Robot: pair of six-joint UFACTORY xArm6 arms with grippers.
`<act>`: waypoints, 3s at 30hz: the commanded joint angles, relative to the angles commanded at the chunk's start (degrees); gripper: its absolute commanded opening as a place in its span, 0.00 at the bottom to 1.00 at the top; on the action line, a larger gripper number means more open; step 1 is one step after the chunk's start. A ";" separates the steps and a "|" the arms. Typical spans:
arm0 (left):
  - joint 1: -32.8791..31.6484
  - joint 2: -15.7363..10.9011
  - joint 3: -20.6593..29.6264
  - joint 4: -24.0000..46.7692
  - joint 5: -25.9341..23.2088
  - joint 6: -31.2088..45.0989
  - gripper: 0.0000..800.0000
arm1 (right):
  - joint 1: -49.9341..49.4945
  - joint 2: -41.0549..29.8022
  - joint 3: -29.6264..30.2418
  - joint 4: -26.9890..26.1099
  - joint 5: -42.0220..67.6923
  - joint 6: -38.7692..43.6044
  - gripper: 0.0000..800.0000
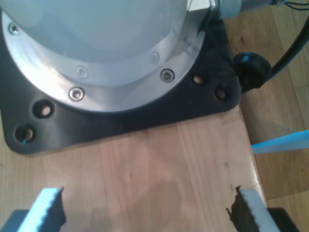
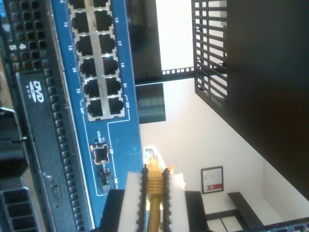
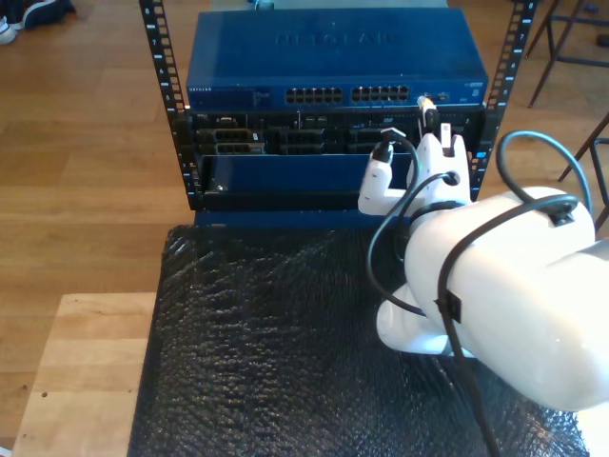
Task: Grab the cable and plug it in
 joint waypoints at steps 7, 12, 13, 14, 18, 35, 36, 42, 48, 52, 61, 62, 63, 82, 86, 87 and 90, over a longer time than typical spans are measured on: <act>0.00 0.00 0.00 0.00 0.00 0.00 1.00 | 0.26 1.23 -1.23 0.09 0.09 0.00 0.00; 0.00 0.00 0.00 0.00 0.00 0.00 1.00 | 0.26 1.49 -1.41 0.00 0.44 0.00 0.00; 0.00 0.00 0.00 0.00 0.00 0.00 1.00 | 0.26 1.58 -1.49 0.00 0.53 0.00 0.00; 0.00 0.00 0.00 0.00 0.00 0.00 1.00 | 0.26 1.58 -1.93 0.00 0.70 0.00 0.00; 0.00 0.00 0.00 0.00 0.00 0.00 1.00 | 0.26 2.02 -3.16 0.00 2.02 0.00 0.00; 0.00 0.00 0.00 0.00 0.00 0.00 1.00 | 0.26 3.69 -6.33 0.00 3.96 0.09 0.00; 0.00 0.00 0.00 0.00 0.00 0.00 1.00 | 0.18 3.69 -6.33 0.00 4.31 0.09 0.00; 0.00 0.00 0.09 0.00 0.00 0.00 1.00 | 0.26 3.78 -6.59 0.09 5.36 0.18 0.00; 0.00 0.00 0.00 0.00 0.00 0.00 1.00 | 0.18 4.22 -7.30 0.26 5.27 0.09 0.00; 0.00 0.00 0.00 0.00 0.00 0.00 1.00 | 0.26 4.31 -7.30 1.41 5.27 -0.09 0.00; 0.00 0.00 0.00 0.00 0.00 0.00 1.00 | 0.26 4.31 -7.30 1.58 5.01 -2.64 0.00; 0.00 0.00 0.00 0.00 0.00 0.00 1.00 | 0.26 4.31 -7.30 1.58 5.01 -2.64 0.00; 0.00 0.00 0.00 0.00 0.00 0.00 1.00 | 0.26 4.31 -7.30 1.58 4.92 -2.73 0.00; 0.00 0.00 0.00 0.00 0.00 0.00 1.00 | 1.41 4.84 -8.62 4.31 5.10 -4.84 0.00; 0.00 0.00 0.00 0.00 0.00 0.00 1.00 | 1.49 5.01 -9.05 4.31 5.19 -4.84 0.00; 0.00 0.00 0.00 0.00 0.00 0.00 1.00 | 1.41 5.01 -9.14 4.31 5.19 -4.75 0.00; 0.00 0.00 0.00 0.00 0.00 0.00 1.00 | 1.41 5.36 -9.67 4.31 5.19 -4.84 0.00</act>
